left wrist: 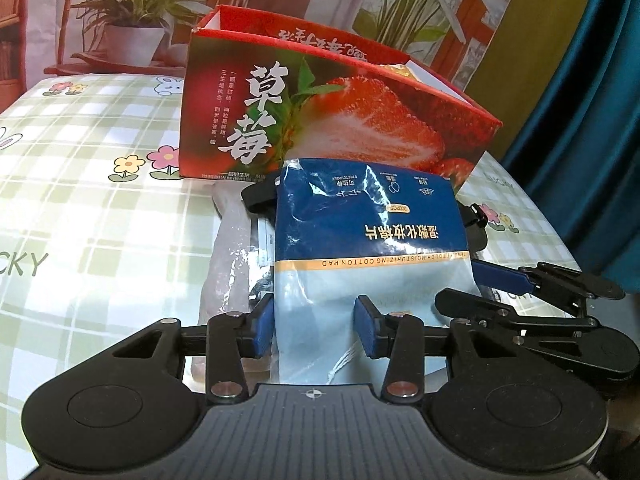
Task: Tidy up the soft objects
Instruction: 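Lift the cotton pad bag with both grippers and carry it over the box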
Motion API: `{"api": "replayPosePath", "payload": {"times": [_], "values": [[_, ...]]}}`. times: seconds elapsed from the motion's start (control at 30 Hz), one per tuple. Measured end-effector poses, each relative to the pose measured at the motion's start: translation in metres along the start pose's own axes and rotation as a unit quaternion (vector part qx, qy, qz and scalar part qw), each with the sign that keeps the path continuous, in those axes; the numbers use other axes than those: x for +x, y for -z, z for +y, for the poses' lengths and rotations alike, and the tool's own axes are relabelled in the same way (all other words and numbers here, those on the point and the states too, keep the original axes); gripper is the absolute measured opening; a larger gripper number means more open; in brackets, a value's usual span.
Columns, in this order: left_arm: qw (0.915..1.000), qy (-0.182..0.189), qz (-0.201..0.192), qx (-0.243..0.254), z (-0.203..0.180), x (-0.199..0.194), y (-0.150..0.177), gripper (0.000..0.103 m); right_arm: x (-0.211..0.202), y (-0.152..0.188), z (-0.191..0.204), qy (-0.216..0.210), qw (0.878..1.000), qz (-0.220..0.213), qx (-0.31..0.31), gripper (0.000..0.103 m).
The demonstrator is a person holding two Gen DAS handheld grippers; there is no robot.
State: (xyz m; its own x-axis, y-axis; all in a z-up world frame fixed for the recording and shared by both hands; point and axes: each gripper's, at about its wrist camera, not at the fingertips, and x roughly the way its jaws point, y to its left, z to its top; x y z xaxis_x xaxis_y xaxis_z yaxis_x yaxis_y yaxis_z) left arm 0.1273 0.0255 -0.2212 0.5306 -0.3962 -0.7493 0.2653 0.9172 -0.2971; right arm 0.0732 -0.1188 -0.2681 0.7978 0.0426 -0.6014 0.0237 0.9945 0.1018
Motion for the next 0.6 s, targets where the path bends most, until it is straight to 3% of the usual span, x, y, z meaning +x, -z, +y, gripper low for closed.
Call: {"api": "replayPosePath", "payload": {"times": [0.27, 0.6], "values": [[1.0000, 0.001, 0.000, 0.001, 0.000, 0.000, 0.001, 0.045, 0.000, 0.005, 0.001, -0.002, 1.000, 0.001, 0.007, 0.046], [0.9994, 0.008, -0.031, 0.009, -0.005, -0.017, -0.004, 0.045, -0.013, -0.004, 0.012, -0.026, 0.999, -0.021, -0.016, 0.031]]}}
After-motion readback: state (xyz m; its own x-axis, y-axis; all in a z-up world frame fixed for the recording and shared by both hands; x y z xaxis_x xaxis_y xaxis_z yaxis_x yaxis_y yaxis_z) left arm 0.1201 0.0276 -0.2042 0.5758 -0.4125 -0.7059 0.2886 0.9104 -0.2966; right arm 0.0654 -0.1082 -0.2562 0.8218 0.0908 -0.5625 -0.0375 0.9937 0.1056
